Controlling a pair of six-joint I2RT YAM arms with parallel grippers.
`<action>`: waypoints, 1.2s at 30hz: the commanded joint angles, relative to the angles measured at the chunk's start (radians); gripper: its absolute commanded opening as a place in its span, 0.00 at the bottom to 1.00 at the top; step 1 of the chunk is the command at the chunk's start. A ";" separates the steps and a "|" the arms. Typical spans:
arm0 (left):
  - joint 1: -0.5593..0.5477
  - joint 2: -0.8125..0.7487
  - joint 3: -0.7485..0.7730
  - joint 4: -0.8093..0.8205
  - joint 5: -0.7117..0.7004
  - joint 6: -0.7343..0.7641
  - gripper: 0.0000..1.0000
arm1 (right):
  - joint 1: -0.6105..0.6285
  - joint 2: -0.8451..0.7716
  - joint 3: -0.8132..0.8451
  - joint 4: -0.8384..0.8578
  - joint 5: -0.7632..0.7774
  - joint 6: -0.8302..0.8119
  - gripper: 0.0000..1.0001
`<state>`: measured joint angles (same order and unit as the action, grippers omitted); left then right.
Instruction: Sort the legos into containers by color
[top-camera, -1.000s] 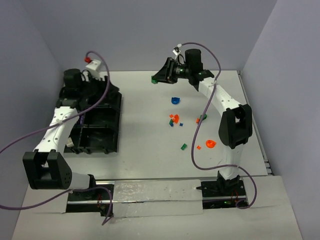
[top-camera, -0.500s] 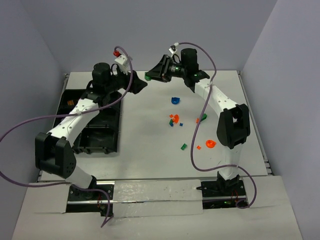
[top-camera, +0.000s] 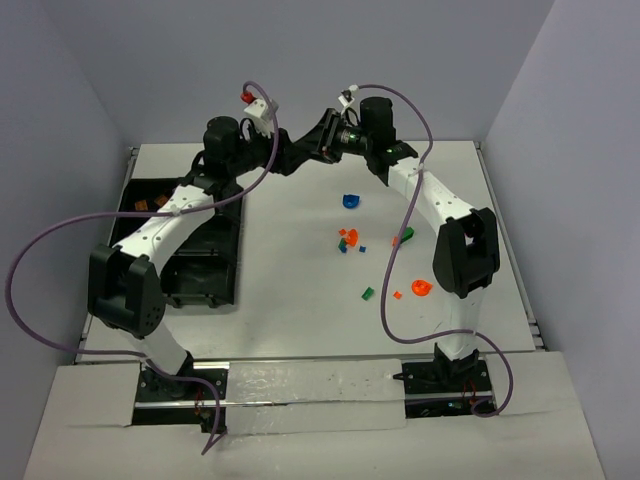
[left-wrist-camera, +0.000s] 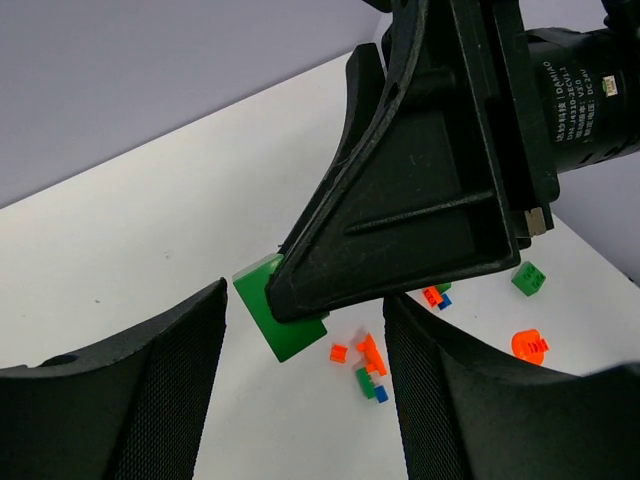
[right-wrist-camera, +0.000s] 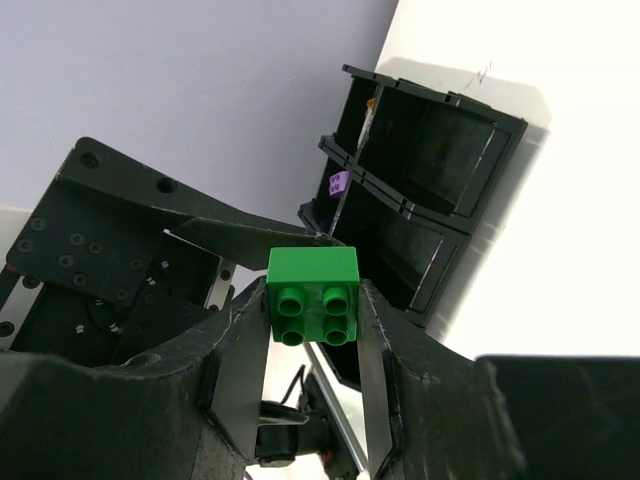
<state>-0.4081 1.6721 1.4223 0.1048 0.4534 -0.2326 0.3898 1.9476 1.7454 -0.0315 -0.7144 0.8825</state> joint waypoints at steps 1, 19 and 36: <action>-0.001 -0.004 0.046 0.055 -0.065 -0.001 0.68 | 0.020 -0.041 0.009 0.050 -0.060 -0.017 0.00; 0.028 -0.020 0.038 0.067 -0.132 0.003 0.00 | 0.022 -0.026 0.025 0.069 -0.155 -0.037 0.30; 0.415 -0.188 -0.082 -0.458 -0.129 0.192 0.02 | -0.099 -0.146 -0.014 -0.423 0.208 -0.711 0.99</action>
<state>-0.0435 1.4849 1.3087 -0.1336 0.3661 -0.1332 0.3113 1.9109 1.7418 -0.2468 -0.6788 0.5003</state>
